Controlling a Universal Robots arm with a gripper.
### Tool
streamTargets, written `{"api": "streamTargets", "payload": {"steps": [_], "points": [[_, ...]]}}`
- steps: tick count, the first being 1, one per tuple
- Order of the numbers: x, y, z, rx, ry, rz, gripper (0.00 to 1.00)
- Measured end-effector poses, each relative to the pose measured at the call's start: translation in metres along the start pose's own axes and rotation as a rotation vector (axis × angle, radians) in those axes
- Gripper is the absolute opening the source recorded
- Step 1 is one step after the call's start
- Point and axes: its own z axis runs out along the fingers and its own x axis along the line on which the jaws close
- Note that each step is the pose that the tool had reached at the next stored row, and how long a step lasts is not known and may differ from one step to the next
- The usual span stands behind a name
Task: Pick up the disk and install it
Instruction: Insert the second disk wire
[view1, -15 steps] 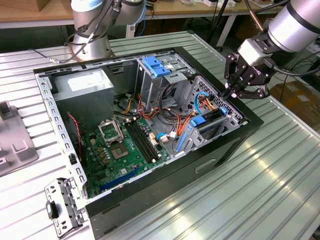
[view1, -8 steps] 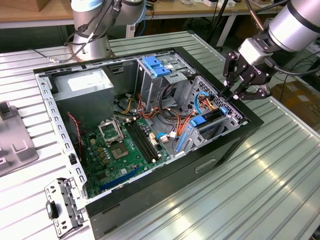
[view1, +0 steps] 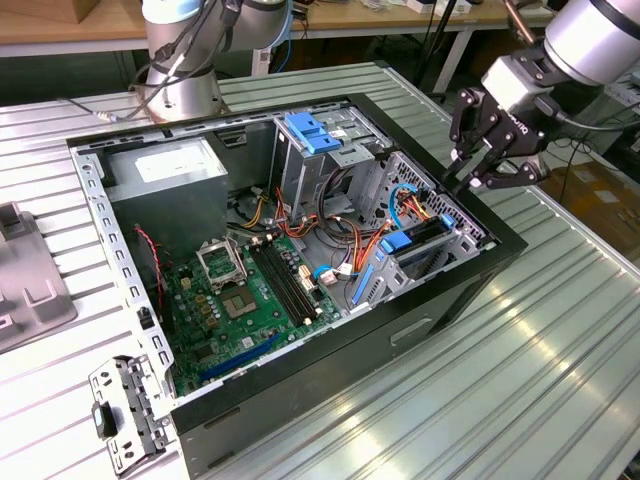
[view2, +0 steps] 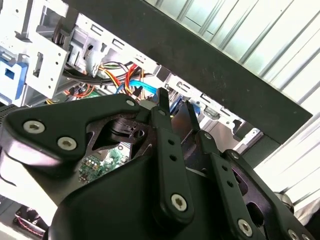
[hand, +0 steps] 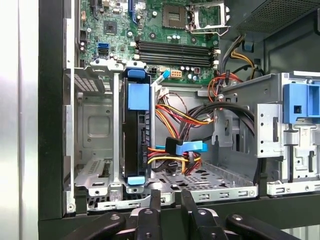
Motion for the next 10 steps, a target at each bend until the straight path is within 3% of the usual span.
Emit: {"api": "streamTargets", "payload": {"steps": [2, 6, 10], "points": [[-0.0010, 0.0001, -0.0033, 0.0001, -0.0002, 0.000, 0.30], [-0.0012, 0.0014, -0.0039, 0.0001, -0.0004, 0.000, 0.30], [-0.0010, 0.0143, -0.0035, 0.0000, -0.0015, 0.000, 0.30]]}}
